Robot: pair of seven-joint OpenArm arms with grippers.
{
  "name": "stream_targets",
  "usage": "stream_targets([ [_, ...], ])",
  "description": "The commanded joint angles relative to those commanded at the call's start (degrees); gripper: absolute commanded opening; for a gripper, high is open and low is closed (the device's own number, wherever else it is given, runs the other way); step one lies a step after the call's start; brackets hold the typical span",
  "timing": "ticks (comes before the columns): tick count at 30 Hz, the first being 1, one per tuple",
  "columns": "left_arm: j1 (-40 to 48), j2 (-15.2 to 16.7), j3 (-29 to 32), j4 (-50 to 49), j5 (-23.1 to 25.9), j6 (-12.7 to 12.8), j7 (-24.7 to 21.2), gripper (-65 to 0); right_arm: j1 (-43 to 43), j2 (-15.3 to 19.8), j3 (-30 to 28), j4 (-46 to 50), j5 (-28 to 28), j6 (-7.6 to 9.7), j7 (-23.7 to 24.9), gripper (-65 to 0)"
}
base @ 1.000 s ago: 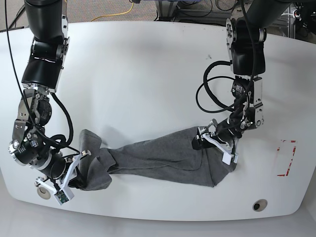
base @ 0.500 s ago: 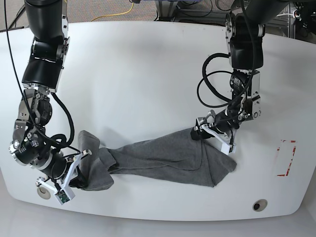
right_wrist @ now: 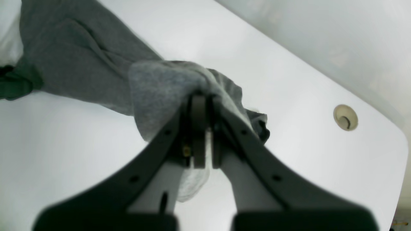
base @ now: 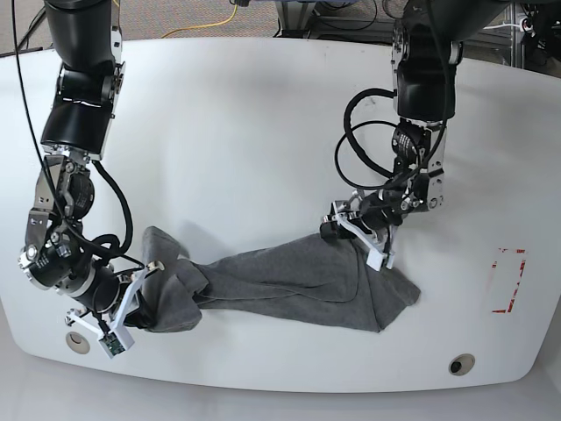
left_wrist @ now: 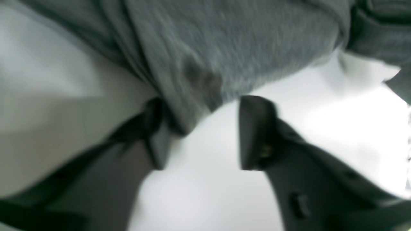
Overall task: Layout the t-shirt on the table in an organized manner, then fold the t-shirt properly
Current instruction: 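Grasp the shirt fabric with the left gripper near its middle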
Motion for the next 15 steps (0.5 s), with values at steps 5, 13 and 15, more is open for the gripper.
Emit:
stream_targets([
  [5, -0.9, 0.8, 0.0, -4.0, -0.1, 0.0, -1.6, -44.2, 0.0, 0.1, 0.0, 1.1, 0.0, 0.0, -0.1, -65.0],
  [13, -3.2, 0.8, 0.0, -9.0, -0.3, 0.0, -4.5, -41.8, -0.9, 0.3, 0.0, 1.4, 0.0, 0.0, -0.1, -65.0],
  [15, -3.2, 0.8, 0.0, -9.0, -0.3, 0.0, -4.5, -41.8, -1.2, 0.3, 0.0, 1.4, 0.0, 0.0, -0.1, -65.0],
])
